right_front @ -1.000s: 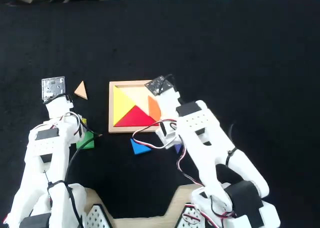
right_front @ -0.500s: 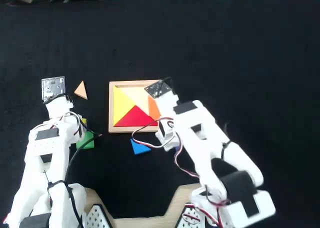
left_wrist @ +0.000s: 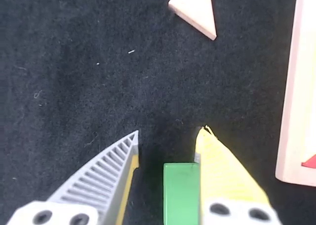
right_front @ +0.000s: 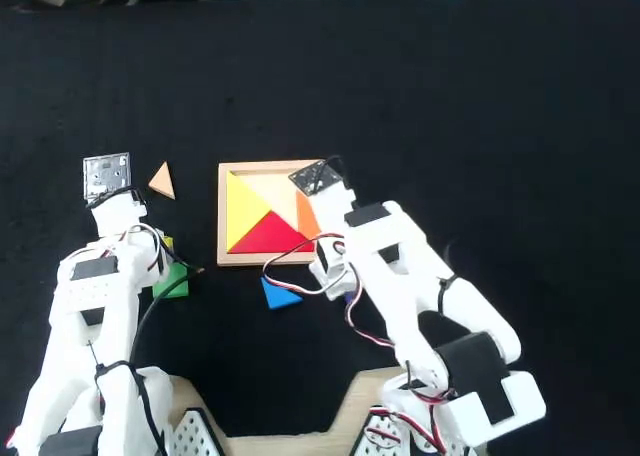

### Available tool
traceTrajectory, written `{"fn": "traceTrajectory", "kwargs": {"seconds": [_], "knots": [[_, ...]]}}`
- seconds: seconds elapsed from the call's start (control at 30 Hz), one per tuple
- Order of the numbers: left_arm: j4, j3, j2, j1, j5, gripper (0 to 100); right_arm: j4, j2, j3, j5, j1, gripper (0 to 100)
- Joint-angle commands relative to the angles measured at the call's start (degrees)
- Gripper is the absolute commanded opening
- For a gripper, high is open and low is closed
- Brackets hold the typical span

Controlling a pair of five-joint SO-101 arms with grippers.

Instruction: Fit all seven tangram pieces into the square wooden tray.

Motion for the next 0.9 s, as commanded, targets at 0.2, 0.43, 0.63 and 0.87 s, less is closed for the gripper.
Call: {"fn": "traceTrajectory", "kwargs": {"seconds": [0.2, 0.43, 0.63, 0.87], "knots": [[-1.1, 0.0, -0.6, 0.7, -0.4, 19, -0.6, 0.0, -1.8, -0.5, -0.5, 17.8], [-1.1, 0.0, -0.6, 0.7, -0.4, 19, 3.9, -0.5, -3.9, -2.0, -0.4, 33.8], [-1.1, 0.0, -0.6, 0.7, -0.5, 19, 5.9, -0.5, -4.9, -2.0, -0.4, 30.6], [-1.1, 0.0, -0.6, 0.7, -0.6, 19, 5.6, 0.0, -5.0, -2.5, -0.4, 29.6]]}}
